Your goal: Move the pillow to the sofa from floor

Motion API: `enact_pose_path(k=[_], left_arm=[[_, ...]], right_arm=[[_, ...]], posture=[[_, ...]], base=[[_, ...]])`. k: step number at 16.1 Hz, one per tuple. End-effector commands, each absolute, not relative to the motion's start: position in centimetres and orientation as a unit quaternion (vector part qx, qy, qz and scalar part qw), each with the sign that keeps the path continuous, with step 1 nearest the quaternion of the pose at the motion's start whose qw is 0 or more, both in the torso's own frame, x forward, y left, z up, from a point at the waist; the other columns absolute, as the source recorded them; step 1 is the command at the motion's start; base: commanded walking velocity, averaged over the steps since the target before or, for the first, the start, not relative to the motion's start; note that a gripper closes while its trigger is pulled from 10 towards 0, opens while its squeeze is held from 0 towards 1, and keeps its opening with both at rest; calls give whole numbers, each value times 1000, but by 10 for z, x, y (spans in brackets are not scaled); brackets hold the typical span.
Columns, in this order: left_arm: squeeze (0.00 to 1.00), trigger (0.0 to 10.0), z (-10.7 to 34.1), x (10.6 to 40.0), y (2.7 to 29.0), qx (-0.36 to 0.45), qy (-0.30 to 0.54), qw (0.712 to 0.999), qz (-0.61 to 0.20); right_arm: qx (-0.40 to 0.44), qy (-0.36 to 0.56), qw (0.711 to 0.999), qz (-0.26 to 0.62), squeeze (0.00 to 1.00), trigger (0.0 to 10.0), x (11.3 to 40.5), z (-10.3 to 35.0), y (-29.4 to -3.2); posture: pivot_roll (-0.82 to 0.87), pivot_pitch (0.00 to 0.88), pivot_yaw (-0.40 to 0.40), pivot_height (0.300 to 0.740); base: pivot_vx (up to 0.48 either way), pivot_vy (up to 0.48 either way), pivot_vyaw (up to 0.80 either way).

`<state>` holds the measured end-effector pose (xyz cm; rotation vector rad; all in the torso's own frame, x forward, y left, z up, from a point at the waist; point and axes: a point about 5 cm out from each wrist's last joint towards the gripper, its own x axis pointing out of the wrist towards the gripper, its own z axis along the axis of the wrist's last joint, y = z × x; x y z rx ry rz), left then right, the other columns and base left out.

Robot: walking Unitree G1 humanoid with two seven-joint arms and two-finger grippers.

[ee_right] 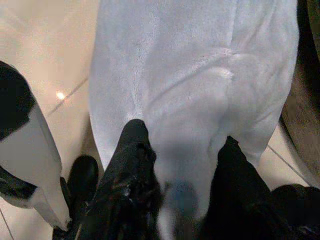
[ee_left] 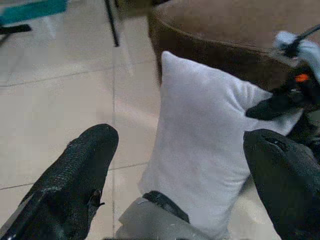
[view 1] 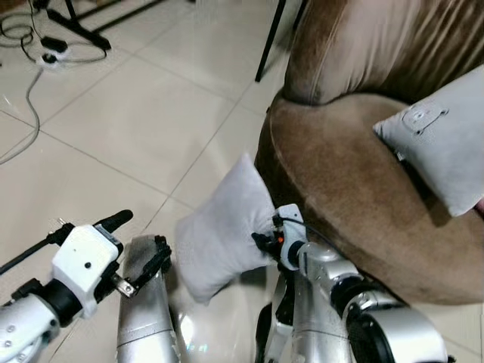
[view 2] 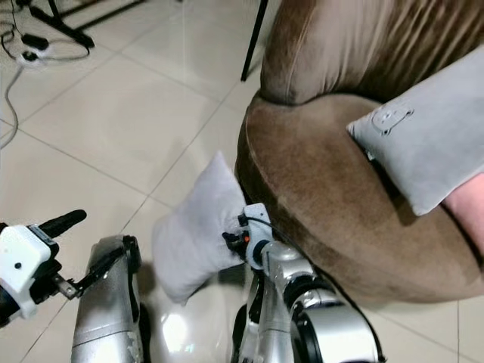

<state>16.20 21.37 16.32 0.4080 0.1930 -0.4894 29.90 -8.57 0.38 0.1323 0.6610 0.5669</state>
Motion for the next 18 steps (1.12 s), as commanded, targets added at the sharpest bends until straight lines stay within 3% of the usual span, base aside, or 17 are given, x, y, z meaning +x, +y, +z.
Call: enact_pose_path(k=[1,6,11,14,15,16,18], left_arm=[[0,10000,157,160,213,205,98,947,-227],[0,10000,143,165,214,198,93,963,-155],[0,10000,137,176,207,160,69,981,-87],[0,10000,136,195,200,157,46,985,-60],[0,10000,138,201,200,164,35,984,-54],[0,10000,142,205,199,163,23,985,-46],[0,10000,150,215,196,157,-1,987,-32]], right_arm=[[77,318,906,268,0,0,295,0,-89],[101,274,920,262,0,0,292,2,-84],[137,110,950,259,0,0,306,53,-87],[143,-18,960,241,0,0,293,109,-98],[159,-20,956,246,0,6745,292,121,-96],[144,-18,953,265,0,10000,289,128,-91],[102,-21,963,248,0,10000,289,137,-92]], posture=[[243,85,-156,475],[212,0,-167,475],[193,0,-149,475],[185,0,-142,475],[190,0,-149,475],[183,0,-147,475],[162,0,-138,495]], base=[[0,0,0],[0,0,0],[0,0,0],[0,0,0],[0,0,0],[0,0,0],[0,0,0]])
